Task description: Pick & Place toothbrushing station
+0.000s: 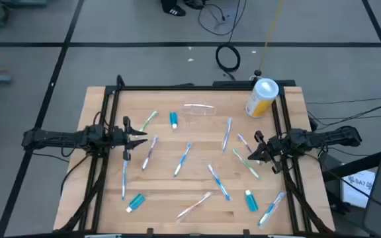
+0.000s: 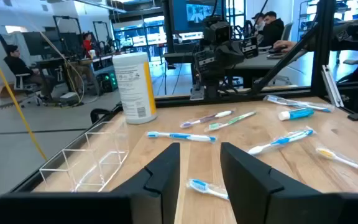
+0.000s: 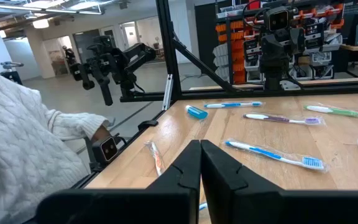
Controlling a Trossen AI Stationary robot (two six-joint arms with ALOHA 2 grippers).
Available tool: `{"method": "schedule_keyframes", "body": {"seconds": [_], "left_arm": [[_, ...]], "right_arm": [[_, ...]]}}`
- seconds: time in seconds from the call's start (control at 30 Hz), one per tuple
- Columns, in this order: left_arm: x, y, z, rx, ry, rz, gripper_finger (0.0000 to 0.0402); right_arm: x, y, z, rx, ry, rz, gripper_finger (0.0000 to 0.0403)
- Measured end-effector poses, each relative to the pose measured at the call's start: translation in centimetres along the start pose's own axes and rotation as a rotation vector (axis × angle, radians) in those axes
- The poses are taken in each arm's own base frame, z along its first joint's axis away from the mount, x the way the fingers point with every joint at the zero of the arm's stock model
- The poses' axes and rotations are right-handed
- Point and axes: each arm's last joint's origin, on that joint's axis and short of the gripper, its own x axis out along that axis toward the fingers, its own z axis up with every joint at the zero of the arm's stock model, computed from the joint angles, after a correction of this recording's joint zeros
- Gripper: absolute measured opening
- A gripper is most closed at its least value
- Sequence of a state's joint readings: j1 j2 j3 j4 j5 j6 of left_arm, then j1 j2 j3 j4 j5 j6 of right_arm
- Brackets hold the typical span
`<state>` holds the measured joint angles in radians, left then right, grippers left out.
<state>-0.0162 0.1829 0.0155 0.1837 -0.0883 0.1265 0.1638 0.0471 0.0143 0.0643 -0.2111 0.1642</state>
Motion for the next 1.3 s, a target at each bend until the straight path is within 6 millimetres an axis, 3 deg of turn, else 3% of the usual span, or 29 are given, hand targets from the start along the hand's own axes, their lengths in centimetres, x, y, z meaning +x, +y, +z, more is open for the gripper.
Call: {"method": "schedule_keyframes", "body": {"seconds": [0.77, 1.0, 1.3], "left_arm": [[0.0, 0.0, 0.0, 0.000, 0.000, 0.000, 0.0122], [0.0, 0.0, 0.0, 0.000, -0.001, 0.000, 0.0122], [0.0, 0.0, 0.0, -0.053, -0.001, 0.000, 0.0122]], "right_arm": [[0.0, 0.0, 0.0, -0.001, 0.000, 0.000, 0.0004], [0.0, 0.1, 0.4, -0.249, -0.041, 0.004, 0.0004], [-0.1, 0.2, 1.1, -0.340, -0.120, -0.004, 0.0004]]}}
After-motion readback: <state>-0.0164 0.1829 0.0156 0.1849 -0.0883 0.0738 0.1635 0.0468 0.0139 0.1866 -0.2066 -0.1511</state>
